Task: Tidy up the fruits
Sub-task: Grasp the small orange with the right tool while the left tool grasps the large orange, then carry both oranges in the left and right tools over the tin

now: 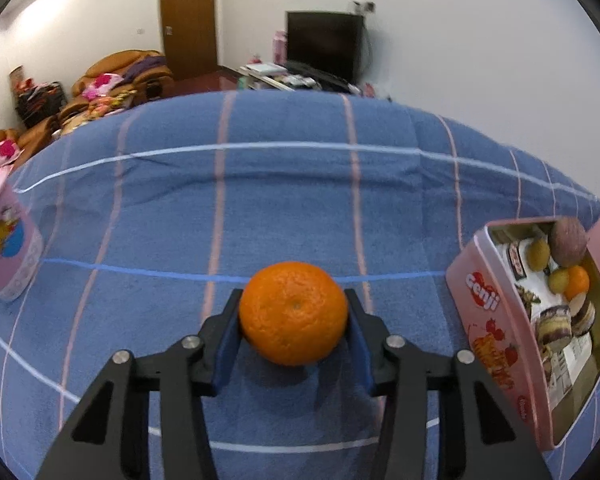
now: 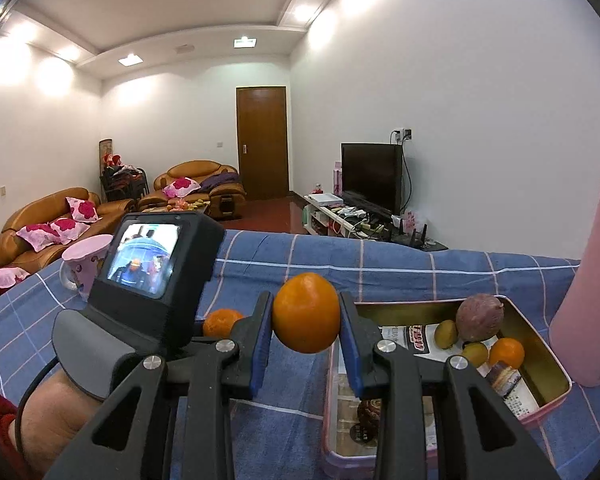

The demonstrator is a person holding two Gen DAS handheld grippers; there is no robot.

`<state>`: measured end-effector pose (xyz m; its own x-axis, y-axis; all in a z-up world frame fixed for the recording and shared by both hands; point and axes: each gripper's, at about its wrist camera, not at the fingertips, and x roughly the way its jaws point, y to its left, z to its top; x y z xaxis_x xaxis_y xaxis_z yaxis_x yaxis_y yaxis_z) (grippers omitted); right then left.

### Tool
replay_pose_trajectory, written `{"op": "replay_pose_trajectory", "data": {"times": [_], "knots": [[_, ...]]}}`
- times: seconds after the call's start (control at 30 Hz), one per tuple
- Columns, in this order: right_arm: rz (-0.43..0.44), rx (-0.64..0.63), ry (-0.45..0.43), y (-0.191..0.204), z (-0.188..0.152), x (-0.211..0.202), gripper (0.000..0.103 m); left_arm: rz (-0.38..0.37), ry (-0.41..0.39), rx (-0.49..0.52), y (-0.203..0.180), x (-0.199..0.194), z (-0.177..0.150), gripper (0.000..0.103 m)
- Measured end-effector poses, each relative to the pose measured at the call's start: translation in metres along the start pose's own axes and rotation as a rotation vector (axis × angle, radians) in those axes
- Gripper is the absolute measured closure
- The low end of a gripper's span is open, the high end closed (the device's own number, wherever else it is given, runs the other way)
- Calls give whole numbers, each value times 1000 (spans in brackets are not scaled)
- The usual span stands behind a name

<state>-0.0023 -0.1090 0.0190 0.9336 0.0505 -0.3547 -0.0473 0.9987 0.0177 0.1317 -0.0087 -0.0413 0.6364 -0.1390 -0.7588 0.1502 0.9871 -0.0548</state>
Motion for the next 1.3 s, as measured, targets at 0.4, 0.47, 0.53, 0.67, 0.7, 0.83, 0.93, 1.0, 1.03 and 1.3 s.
{"op": "replay_pose_trajectory", "data": {"times": [0.4,0.47,0.53,0.67,0.7,0.83,0.93,1.0,1.03,1.3], "knots": [[44,-14,-39,6,-6,-6,69,184,-220,-61,26,-56,-28,54],[54,-19,-40,8,-7,-6,69,201,-237,-62,26,-60,-29,54],[58,-28,-36,9,-8,-4,69,215,-256,-65,28,-65,-33,54],[57,-53,-28,14,-10,-2,69,229,-279,-74,32,-74,-40,54],[54,-59,-28,15,-11,-2,69,231,-283,-76,33,-75,-40,54],[44,-67,-31,17,-12,-3,69,233,-293,-86,33,-79,-46,54],[43,-60,-30,17,-13,-5,69,234,-304,-91,35,-84,-51,54],[42,-55,-26,19,-13,-7,69,235,-308,-89,33,-87,-54,54],[41,-53,-26,18,-14,-8,69,236,-311,-88,33,-88,-55,54],[34,-63,-28,18,-15,-15,69,242,-348,-82,28,-99,-65,54]]}}
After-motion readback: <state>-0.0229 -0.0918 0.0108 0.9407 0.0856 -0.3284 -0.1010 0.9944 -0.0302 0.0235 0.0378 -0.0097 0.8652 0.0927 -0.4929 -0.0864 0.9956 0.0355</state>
